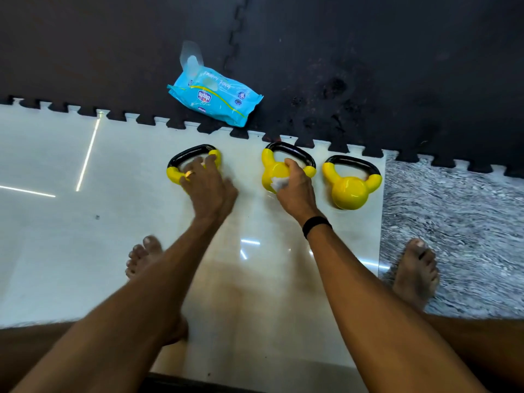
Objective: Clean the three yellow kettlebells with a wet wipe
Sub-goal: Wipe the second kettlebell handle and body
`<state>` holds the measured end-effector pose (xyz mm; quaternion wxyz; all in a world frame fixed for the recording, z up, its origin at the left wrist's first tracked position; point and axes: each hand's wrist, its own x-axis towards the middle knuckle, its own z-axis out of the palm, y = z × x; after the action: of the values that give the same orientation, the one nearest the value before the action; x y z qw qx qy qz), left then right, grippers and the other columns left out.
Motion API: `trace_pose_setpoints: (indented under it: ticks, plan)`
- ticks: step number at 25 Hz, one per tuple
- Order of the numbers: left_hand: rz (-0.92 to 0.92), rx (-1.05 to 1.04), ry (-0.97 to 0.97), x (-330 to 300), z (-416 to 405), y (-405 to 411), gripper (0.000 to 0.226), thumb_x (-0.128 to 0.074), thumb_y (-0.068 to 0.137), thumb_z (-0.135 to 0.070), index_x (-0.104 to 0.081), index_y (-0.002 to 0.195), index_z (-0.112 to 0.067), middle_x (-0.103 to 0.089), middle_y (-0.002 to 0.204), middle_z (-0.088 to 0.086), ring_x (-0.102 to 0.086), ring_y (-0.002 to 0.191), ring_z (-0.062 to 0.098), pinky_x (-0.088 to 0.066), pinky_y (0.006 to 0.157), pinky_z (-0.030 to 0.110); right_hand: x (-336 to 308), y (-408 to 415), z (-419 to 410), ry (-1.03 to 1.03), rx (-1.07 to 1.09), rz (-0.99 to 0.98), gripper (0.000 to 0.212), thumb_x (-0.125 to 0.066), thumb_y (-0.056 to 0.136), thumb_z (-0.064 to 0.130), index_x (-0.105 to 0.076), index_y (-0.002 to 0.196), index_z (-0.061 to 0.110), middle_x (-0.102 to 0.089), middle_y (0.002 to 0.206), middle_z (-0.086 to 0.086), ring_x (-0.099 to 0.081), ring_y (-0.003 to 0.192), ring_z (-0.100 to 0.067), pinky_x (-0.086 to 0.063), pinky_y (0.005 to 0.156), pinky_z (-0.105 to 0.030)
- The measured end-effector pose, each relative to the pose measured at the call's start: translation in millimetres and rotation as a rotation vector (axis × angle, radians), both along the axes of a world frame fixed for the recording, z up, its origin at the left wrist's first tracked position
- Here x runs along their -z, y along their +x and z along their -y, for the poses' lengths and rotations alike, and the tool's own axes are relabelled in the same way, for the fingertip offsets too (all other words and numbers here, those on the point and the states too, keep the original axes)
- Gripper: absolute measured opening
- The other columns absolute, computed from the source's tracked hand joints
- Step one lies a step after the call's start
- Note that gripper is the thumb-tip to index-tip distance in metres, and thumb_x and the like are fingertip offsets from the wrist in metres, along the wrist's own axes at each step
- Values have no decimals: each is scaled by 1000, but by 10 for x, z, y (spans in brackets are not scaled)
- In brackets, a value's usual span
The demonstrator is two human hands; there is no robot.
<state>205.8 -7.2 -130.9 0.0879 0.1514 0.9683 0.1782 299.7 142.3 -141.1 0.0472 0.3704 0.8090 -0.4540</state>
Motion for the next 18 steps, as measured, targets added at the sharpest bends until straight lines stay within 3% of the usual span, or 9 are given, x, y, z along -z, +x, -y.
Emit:
trace_pose_setpoints:
  ticks: [1,4,7,10,13,15,17,18]
  plan:
    - [22,45,85,7,-114,89,48,-57,79,-23,-54,123,-4,-55,120,22,-50,111,41,-40,94,48,-37,-14,30,5,-1,12,67,-63,87,16,-32,146,11,-42,145,-14,-44,129,-32,-41,95,-36]
    - [364,39,410,40,-360,346,34,-54,92,-21,-58,122,-6,-63,116,16,-59,106,32,-49,91,44,-150,43,170,4,40,5,65,-62,87,18,-32,144,12,-42,141,-15,-44,126,-32,-41,95,-38]
    - [457,100,410,90,-348,479,46,-49,93,-31,-49,134,-10,-52,136,12,-49,123,28,-40,104,44,-138,239,342,-111,142,-67,58,-63,86,21,-38,137,16,-54,131,-12,-54,115,-29,-47,90,-37]
    - [428,210,303,53,-337,451,50,-44,89,-41,-50,131,-14,-49,136,7,-44,122,30,-39,101,46,-62,425,568,-340,303,-118,58,-69,75,20,-38,124,13,-60,117,-8,-61,101,-26,-53,87,-41]
    - [307,348,7,32,-313,564,46,-55,90,-39,-51,131,-20,-42,136,4,-38,119,33,-43,88,46,69,562,882,-473,350,-173,63,-74,68,19,-37,118,12,-57,120,-8,-61,101,-21,-56,86,-46]
    - [213,414,-143,48,-257,665,43,-57,87,-33,-54,129,-25,-39,135,2,-36,120,33,-42,86,47,123,657,1031,-513,348,-207,57,-75,71,9,-44,119,13,-60,120,-8,-60,100,-15,-57,83,-33]
    - [179,416,-218,72,-198,706,40,-58,83,-31,-59,123,-26,-41,130,3,-36,117,33,-43,83,46,145,737,1011,-466,376,-183,39,-64,77,-4,-58,113,11,-67,109,-8,-61,93,-12,-50,76,-10]
    - [183,401,-224,74,-169,715,38,-59,82,-31,-60,120,-26,-42,127,4,-37,115,34,-45,81,45,136,771,974,-397,404,-192,35,-57,78,-9,-64,107,9,-69,102,-6,-61,90,-12,-47,74,-6]
